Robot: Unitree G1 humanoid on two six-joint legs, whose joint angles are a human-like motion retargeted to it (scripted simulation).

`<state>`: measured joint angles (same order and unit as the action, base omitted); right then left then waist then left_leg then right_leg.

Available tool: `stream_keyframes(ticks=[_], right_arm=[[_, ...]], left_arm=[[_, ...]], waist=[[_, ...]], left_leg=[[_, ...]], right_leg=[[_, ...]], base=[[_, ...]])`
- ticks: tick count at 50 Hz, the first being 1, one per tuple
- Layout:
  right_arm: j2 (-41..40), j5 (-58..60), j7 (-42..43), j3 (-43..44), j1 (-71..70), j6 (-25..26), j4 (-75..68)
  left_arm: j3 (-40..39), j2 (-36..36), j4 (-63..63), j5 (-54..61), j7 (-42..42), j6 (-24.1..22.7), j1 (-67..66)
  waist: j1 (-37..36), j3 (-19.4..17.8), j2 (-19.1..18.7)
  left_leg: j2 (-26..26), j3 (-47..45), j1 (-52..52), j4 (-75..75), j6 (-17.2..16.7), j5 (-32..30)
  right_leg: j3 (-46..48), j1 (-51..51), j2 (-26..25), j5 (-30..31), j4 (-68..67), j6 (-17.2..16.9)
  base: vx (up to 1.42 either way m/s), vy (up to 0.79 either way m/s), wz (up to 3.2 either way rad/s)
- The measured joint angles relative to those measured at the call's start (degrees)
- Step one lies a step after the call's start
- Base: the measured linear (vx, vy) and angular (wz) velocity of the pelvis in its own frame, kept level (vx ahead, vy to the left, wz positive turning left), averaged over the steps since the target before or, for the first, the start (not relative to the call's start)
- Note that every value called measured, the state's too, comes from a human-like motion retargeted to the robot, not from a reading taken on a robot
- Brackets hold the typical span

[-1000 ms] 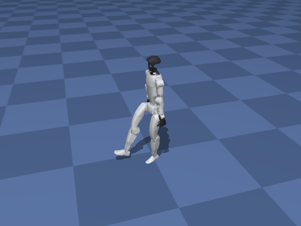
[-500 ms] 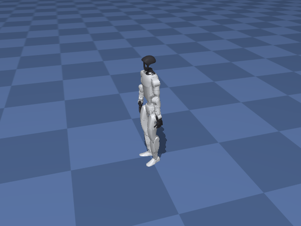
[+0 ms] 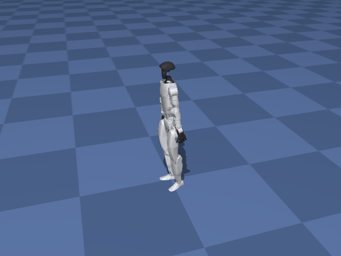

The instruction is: Upper body actions

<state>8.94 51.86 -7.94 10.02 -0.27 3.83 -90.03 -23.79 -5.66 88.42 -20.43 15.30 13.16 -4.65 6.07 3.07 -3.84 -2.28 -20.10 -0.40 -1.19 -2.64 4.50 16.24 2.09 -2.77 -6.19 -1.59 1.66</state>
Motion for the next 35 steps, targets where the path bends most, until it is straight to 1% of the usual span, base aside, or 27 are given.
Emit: stream_keyframes(ticks=[3, 5, 6, 7, 8, 10, 11, 14, 17, 18, 20, 22, 23, 24, 25, 28, 31, 33, 35], right_arm=[[0.5, -0.8, -0.4, 1.2, -0.2, 0.8, -0.2], [1.0, -1.6, -0.7, 2.3, -0.6, 1.5, -0.3], [1.2, -2.2, -0.6, 2.7, -0.6, 1.6, -0.4], [1.4, -2.9, -0.5, 3.0, -0.6, 1.6, -0.4], [1.6, -3.7, -0.4, 3.0, -0.7, 1.5, -0.5], [2.2, -5.7, -0.1, 2.5, -1.4, 1.6, -0.8], [2.4, -6.3, 0.2, 2.3, -1.8, 1.8, -0.9], [2.8, -7.1, 0.8, 1.0, -2.9, 1.4, -1.1], [2.9, -5.7, 0.7, -1.1, -3.7, 1.0, -0.7], [2.9, -4.8, 0.8, -1.7, -3.8, 0.9, -0.5], [2.7, -2.8, 1.1, -2.8, -4.3, 0.8, -0.3], [2.3, -0.7, 1.2, -3.5, -5.6, 1.3, 0.0], [1.9, 0.5, 1.4, -3.4, -6.1, 1.3, 0.2], [1.3, 1.5, 1.8, -3.7, -6.3, 1.0, 0.3], [0.7, 2.3, 2.4, -4.0, -6.4, 0.6, 0.3], [-0.8, 1.5, 3.5, -5.1, -6.7, -0.5, -0.1], [-1.9, 0.0, 1.9, -5.0, -7.5, -1.0, -0.3], [-2.3, -0.2, 0.7, -4.2, -7.3, -1.1, -0.1], [-2.4, -0.1, 0.4, -3.9, -6.3, -1.2, -0.1]], left_arm=[[-0.7, 0.2, -0.3, -0.1, 0.1, 0.2, -2.3], [-1.3, 0.3, -0.7, -0.7, 0.1, 0.0, -3.4], [-1.2, 0.3, -1.0, -0.7, -0.1, -0.2, -3.9], [-1.0, 0.3, -1.5, -0.7, -0.2, -0.4, -4.2], [-0.7, 0.3, -2.1, -0.6, -0.3, -0.4, -4.4], [-0.5, 0.2, -3.6, -0.6, -0.4, -1.0, -4.4], [-0.5, 0.3, -4.2, -0.1, -0.4, -1.2, -4.1], [-1.8, 1.1, -6.7, 3.2, -0.1, -2.0, -3.4], [-3.4, 2.0, -7.8, 7.8, 1.3, -3.2, -2.7], [-3.7, 2.2, -7.6, 9.2, 1.7, -3.2, -2.5], [-4.4, 2.6, -6.5, 11.1, 2.3, -2.6, -1.9], [-5.5, 2.9, -4.1, 11.8, 2.5, -2.0, -1.3], [-6.3, 2.9, -2.5, 12.0, 2.5, -1.8, -1.3], [-6.9, 2.9, -0.9, 12.1, 2.8, -1.4, -1.8], [-7.6, 2.7, 0.6, 12.2, 3.2, -0.9, -2.6], [-8.1, 2.4, 3.1, 10.4, 4.9, 0.9, -5.4], [-8.6, 2.3, 3.9, 8.2, 3.9, 1.9, -6.2], [-8.7, 2.3, 3.7, 7.6, 3.1, 2.1, -6.5], [-9.5, 2.3, 3.4, 7.1, 2.9, 1.8, -6.7]], waist=[[-0.2, 0.3, -1.1], [0.3, 0.7, -0.3], [0.5, 0.5, 0.7], [0.5, 0.0, 1.6], [0.2, -1.2, 2.1], [-2.0, -4.8, 2.9], [-2.6, -6.5, 2.8], [-6.7, -12.4, 2.8], [-12.9, -16.9, 4.5], [-14.9, -18.1, 5.4], [-19.2, -22.1, 7.5], [-23.6, -27.8, 9.0], [-25.1, -30.2, 9.7], [-25.9, -31.4, 10.7], [-26.3, -32.1, 11.7], [-26.9, -32.5, 14.3], [-26.2, -31.8, 14.7], [-25.0, -29.9, 14.0], [-22.8, -26.3, 13.1]], left_leg=[[-0.6, -1.7, -0.2, -2.7, 0.0, 1.4], [-1.1, -2.0, -2.9, -9.4, 1.4, 3.5], [-1.0, -1.8, -5.1, -15.0, 3.6, 4.6], [-0.9, -1.4, -7.2, -19.9, 5.0, 5.6], [-0.7, -0.9, -9.0, -23.6, 4.7, 6.0], [0.1, 0.7, -13.4, -27.1, 3.2, 5.9], [0.2, 1.5, -15.4, -26.6, 2.6, 6.1], [-0.9, 3.1, -25.2, -20.4, 1.6, 7.0], [-2.3, 5.5, -37.9, -13.7, 1.1, 7.4], [-3.0, 6.4, -42.2, -12.5, 1.5, 7.1], [-4.8, 6.8, -48.3, -9.9, 3.0, 5.7], [-7.3, 6.2, -50.2, -6.4, 4.3, 3.9], [-8.2, 6.0, -50.6, -4.5, 4.4, 2.9], [-8.8, 6.0, -51.0, -2.6, 4.5, 1.9], [-9.4, 6.1, -51.4, -0.8, 4.6, 0.9], [-10.7, 5.6, -49.7, 1.5, 4.9, -0.5], [-10.8, 5.9, -45.3, 1.6, 4.7, -0.9], [-10.1, 6.1, -41.7, 0.6, 4.6, -0.7], [-9.0, 6.5, -38.1, -1.2, 4.2, -0.8]], right_leg=[[-2.9, 0.3, -0.7, -0.3, -0.6, 0.1], [-4.1, 0.5, 1.0, -0.6, -0.8, 0.0], [-4.6, 0.4, 2.7, -0.6, -1.0, -0.2], [-5.0, 0.0, 4.0, -0.6, -1.2, -0.3], [-5.0, -0.8, 4.7, -0.5, -1.5, -0.2], [-5.7, -2.7, 5.4, -0.6, -2.3, 0.2], [-5.6, -3.3, 5.3, -0.8, -2.8, 0.4], [-5.4, -4.7, 4.9, -1.8, -5.4, 1.4], [-7.1, -4.6, 5.3, -2.9, -7.8, 2.9], [-7.5, -4.5, 5.8, -3.1, -8.4, 3.3], [-9.4, -5.6, 7.1, -3.5, -9.7, 4.4], [-11.8, -7.6, 9.1, -4.0, -11.8, 4.6], [-12.6, -8.5, 10.2, -4.3, -12.8, 4.7], [-13.3, -8.8, 11.2, -4.6, -13.8, 4.7], [-13.8, -8.9, 12.1, -5.0, -14.7, 4.7], [-16.2, -8.4, 13.8, -6.2, -17.3, 4.4], [-16.5, -8.5, 13.3, -6.5, -17.3, 4.2], [-15.9, -8.8, 12.2, -6.4, -16.2, 3.8], [-15.0, -8.1, 10.7, -6.2, -14.8, 3.5]], base=[[-0.05, -0.2, -0.55], [-0.03, -0.04, -0.18], [0.0, 0.0, 0.0], [-0.01, -0.07, -0.12], [-0.07, -0.08, -0.39], [-0.14, -0.03, -0.66], [-0.17, -0.03, -0.47], [-0.18, -0.12, -0.43], [-0.19, -0.17, -0.65], [-0.09, -0.16, -0.67], [-0.08, -0.17, -0.92], [-0.08, -0.17, -1.27], [0.0, -0.12, -1.07], [0.06, -0.1, -0.82], [0.1, -0.07, -0.63], [0.09, -0.02, -0.48], [0.05, -0.03, -0.09], [0.06, -0.01, 0.39], [0.09, 0.05, 0.66]])
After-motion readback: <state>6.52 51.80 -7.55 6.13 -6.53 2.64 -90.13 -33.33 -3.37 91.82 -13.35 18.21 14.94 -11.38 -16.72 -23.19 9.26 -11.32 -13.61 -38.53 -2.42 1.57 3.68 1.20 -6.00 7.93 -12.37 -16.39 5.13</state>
